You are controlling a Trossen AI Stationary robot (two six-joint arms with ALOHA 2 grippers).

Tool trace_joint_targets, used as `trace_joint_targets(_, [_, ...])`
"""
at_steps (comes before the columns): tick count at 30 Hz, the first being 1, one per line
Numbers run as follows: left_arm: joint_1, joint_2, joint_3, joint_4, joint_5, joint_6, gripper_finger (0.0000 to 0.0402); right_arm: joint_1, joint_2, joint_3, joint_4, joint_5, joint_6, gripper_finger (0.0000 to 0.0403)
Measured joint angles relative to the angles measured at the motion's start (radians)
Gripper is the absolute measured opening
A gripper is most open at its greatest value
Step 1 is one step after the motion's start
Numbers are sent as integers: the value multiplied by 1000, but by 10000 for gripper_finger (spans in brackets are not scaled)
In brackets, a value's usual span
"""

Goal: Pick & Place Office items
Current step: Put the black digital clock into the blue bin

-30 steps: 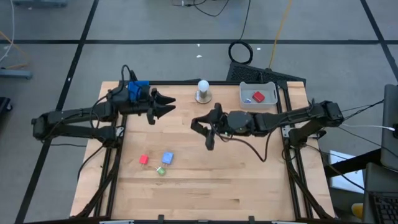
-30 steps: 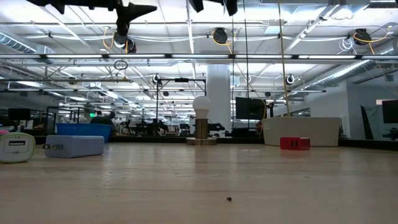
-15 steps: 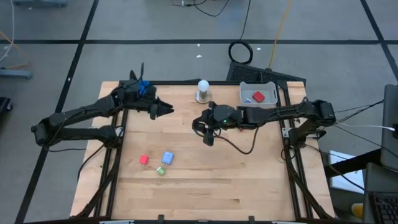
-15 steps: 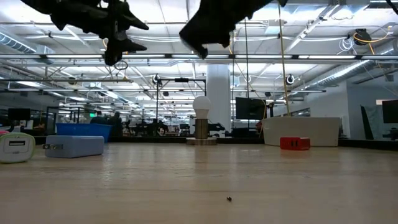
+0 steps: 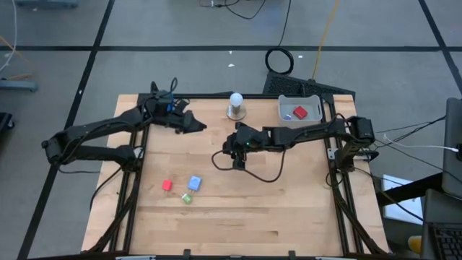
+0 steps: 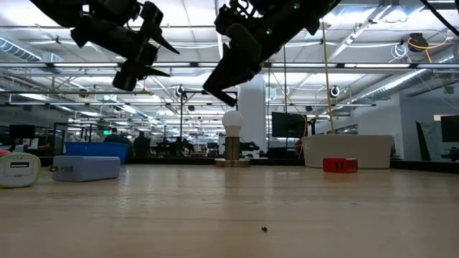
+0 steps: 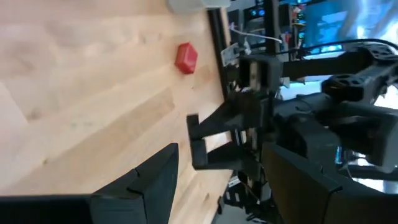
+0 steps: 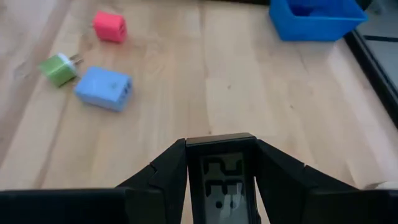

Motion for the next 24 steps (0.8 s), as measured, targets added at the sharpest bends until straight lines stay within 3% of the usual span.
trace_joint_targets(9, [-77, 53, 0, 15, -42, -97, 230, -33, 2, 0, 8, 1, -24, 149])
trace_joint_targets(15, [-140, 83, 0, 130, -104, -165, 230, -38, 2, 0, 14, 1, -25, 149])
trace_joint_targets(24, [-201, 182, 0, 171, -149, -190, 230, -38, 1, 0, 16, 1, -25, 149])
